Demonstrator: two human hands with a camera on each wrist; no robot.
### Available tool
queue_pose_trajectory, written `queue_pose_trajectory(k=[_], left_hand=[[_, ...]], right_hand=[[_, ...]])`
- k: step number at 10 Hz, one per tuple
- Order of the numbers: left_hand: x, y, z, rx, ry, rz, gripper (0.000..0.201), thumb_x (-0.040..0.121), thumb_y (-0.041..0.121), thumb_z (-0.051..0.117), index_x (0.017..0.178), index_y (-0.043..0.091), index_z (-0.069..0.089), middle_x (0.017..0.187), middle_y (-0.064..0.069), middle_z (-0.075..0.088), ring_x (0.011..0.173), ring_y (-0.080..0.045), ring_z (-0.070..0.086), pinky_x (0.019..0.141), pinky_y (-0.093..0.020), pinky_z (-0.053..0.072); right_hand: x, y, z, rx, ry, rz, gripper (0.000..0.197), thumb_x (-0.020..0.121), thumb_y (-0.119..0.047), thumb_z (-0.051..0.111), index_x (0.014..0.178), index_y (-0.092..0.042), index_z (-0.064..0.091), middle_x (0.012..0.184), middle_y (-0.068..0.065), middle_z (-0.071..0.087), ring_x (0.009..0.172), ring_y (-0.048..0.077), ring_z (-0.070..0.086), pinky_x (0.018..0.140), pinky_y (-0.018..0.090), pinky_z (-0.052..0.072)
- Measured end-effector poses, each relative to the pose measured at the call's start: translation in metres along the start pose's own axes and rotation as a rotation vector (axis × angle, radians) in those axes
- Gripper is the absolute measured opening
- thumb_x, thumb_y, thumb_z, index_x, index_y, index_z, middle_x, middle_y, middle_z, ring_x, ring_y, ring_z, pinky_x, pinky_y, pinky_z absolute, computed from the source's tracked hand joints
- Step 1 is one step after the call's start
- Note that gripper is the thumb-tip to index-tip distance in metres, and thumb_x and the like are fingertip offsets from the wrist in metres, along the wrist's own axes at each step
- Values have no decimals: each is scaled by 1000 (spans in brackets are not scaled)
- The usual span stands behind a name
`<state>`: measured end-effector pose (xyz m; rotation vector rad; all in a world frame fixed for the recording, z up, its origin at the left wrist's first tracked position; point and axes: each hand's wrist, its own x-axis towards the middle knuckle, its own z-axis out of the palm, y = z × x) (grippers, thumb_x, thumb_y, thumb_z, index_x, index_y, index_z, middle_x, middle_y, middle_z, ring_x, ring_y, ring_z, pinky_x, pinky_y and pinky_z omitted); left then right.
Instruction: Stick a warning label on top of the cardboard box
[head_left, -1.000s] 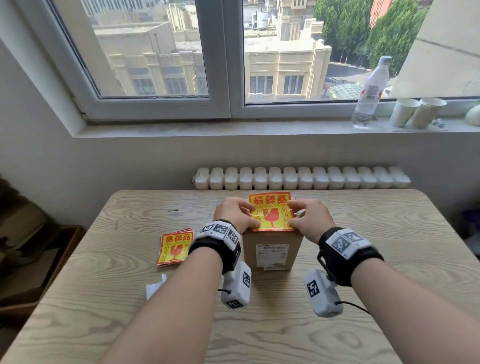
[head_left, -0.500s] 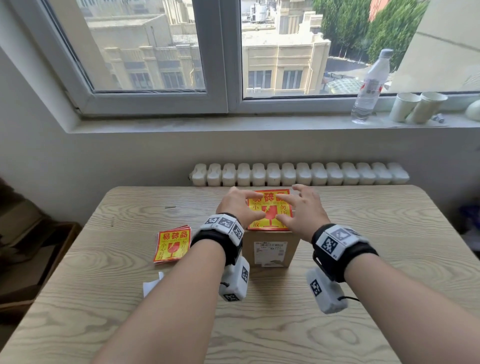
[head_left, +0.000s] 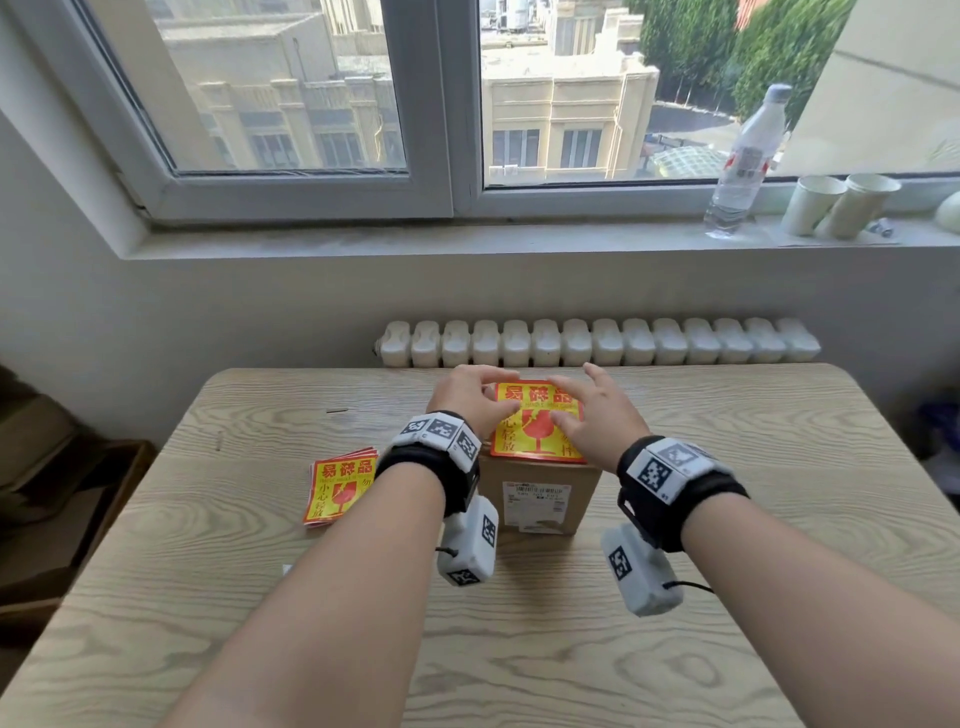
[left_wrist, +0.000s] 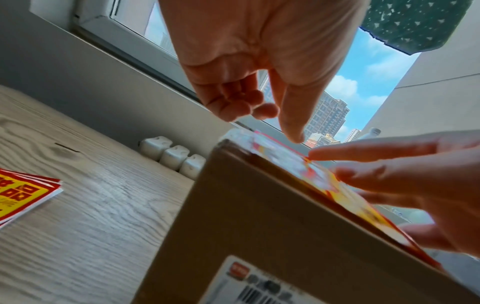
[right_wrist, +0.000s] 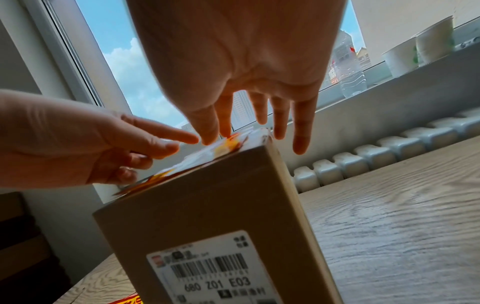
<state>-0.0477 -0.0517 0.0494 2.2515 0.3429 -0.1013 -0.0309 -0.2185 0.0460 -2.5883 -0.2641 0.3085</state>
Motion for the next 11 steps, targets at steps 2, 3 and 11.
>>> queue_pose_trajectory(k=[2, 3, 11], left_hand=[[2, 3, 7, 106, -124, -2, 55, 73, 33, 77, 124, 43, 61, 127, 4, 67, 108, -15, 67, 87, -37, 58], [2, 2, 4, 94, -133, -19, 58, 73, 33, 77, 127, 41, 59, 126, 2, 66, 107, -17, 67, 87, -37, 58], [-10, 52, -46, 346, 21, 35, 44, 91, 30, 52, 133, 21, 59, 139, -1, 59, 126, -22, 57, 104, -30, 44]], right_hand=[[3, 0, 4, 6, -71, 37, 59, 93, -33, 52, 148, -30, 30, 160, 7, 18, 144, 26, 27, 114, 39, 30], [6, -1, 4, 6, -66, 35, 62, 91, -33, 54, 148, -26, 32, 157, 6, 25, 141, 24, 33, 111, 39, 34], [-2, -23, -66, -78, 97, -29, 47, 95, -30, 41, 141, -18, 44, 149, 9, 43, 136, 27, 41, 113, 40, 33]])
